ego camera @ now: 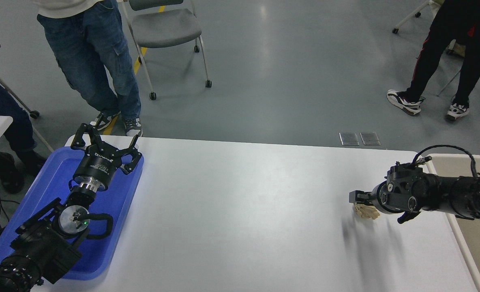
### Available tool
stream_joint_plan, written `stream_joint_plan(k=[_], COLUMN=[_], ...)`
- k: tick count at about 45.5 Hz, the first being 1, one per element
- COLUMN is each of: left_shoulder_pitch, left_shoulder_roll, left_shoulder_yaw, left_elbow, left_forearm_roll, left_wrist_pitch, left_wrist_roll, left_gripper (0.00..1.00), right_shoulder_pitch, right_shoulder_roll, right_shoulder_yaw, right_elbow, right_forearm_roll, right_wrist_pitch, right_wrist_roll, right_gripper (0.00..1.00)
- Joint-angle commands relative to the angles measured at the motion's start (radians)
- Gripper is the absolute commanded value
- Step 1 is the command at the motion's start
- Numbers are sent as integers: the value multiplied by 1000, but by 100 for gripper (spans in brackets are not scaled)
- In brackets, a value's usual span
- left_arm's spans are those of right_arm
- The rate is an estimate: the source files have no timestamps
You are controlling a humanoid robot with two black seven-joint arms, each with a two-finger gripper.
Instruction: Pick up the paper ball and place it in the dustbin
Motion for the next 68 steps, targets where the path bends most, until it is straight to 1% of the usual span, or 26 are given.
stream_joint_plan(k=[1,9,11,13,14,17,21,23,38,43,48,56,63,68], left_shoulder_pitch=[0,-1,0,0,0,0,-1,0,-1,-1,-1,-1,-1,-1], left_shoulder_roll=[0,0,0,0,0,0,0,0,0,0,0,0,0,0], left_shoulder_yaw=[0,0,0,0,0,0,0,0,0,0,0,0,0,0], left_elbow=[0,0,0,0,0,0,0,0,0,0,0,0,0,0], left_forearm_roll=[0,0,0,0,0,0,0,0,0,0,0,0,0,0], left_wrist_pitch=[0,0,0,0,0,0,0,0,0,0,0,0,0,0], left_wrist_roll=[0,0,0,0,0,0,0,0,0,0,0,0,0,0], left_gripper=[100,100,100,100,100,100,100,100,100,100,100,100,100,100], right_shoulder_pitch=[-24,-38,-36,-32,-29,-22,-9,-1,93,185,277,447,593,692], right_shoulder_roll=[14,14,11,5,4,2,-1,-9,-81,-122,-131,-176,-185,-193], right_shoulder_yaw=[37,82,83,83,83,83,70,70,39,-14,-102,-163,-220,-228], right_elbow=[-14,-8,-2,3,4,15,33,47,203,323,432,651,747,751], right_forearm_roll=[4,19,21,28,37,79,103,105,110,110,113,110,110,111], right_wrist_pitch=[-1,-1,0,5,8,12,14,17,22,22,23,43,161,342], right_wrist_roll=[0,0,-2,-2,-2,-3,-3,-3,-9,-6,-3,-2,-2,0], right_gripper=[94,78,67,51,45,30,5,1,0,0,0,0,0,0])
